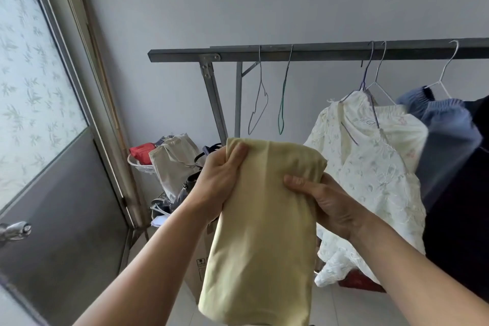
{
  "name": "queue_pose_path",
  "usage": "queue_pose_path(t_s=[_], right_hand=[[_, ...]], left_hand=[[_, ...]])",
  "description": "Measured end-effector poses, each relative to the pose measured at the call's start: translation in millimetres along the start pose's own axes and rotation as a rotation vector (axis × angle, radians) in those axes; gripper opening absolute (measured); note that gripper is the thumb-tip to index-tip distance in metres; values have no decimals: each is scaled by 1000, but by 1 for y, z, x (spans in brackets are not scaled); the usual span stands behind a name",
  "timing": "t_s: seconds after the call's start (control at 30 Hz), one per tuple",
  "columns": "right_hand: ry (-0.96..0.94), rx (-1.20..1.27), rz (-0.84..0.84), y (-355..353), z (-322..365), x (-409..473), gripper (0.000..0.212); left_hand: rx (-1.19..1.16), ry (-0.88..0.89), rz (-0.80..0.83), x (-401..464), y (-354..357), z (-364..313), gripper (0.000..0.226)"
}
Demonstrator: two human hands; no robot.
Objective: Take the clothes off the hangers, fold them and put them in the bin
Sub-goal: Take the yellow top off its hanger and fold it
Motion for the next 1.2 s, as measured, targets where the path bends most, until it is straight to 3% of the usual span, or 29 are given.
queue_pose_path(t_s=[0.1,0.17,0.3,0.33,0.43,0.5,0.63,0.83,1.0,1.1,1.2], right_hand=[[41,-9,-82,-7,-7,4,47],[32,0,-127,-9,-2,7,38],[-8,-44,-220,-15,11,9,27],[-25,-64,-252,-18,14,9,24],[-63,-75,-351,-29,19,12,25],[-63,-8,-361,-35,18,15,31],[44,39,-186,-26,-1,13,54],[-31,66,-461,-52,-11,15,30],[-46,187,-449,-39,-30,11,32],[34,349,-369,-21,-50,6,39],[162,491,-313,-6,-71,-2,38]], left_hand=[[54,19,-89,10,-12,1,51],[78,16,-151,12,-17,0,43],[16,-225,-255,12,-23,25,30],[-25,-291,-197,9,-18,31,35],[-55,-403,112,-3,7,53,75],[58,-322,215,-13,17,57,70],[22,-230,88,-8,7,55,34],[341,23,-242,-7,-23,31,18],[58,-496,61,-44,19,90,39],[-265,-638,71,-47,39,105,58],[-459,-665,2,-43,41,106,78]])
Point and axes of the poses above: each hand's wrist, its own x-axis towards the middle knuckle, its own y-axis out of the palm, z = x × y, the point moved 10 cm from there along x, towards the middle knuckle, and after that the axes turned 10 degrees about -z, right-handed, at the moved point
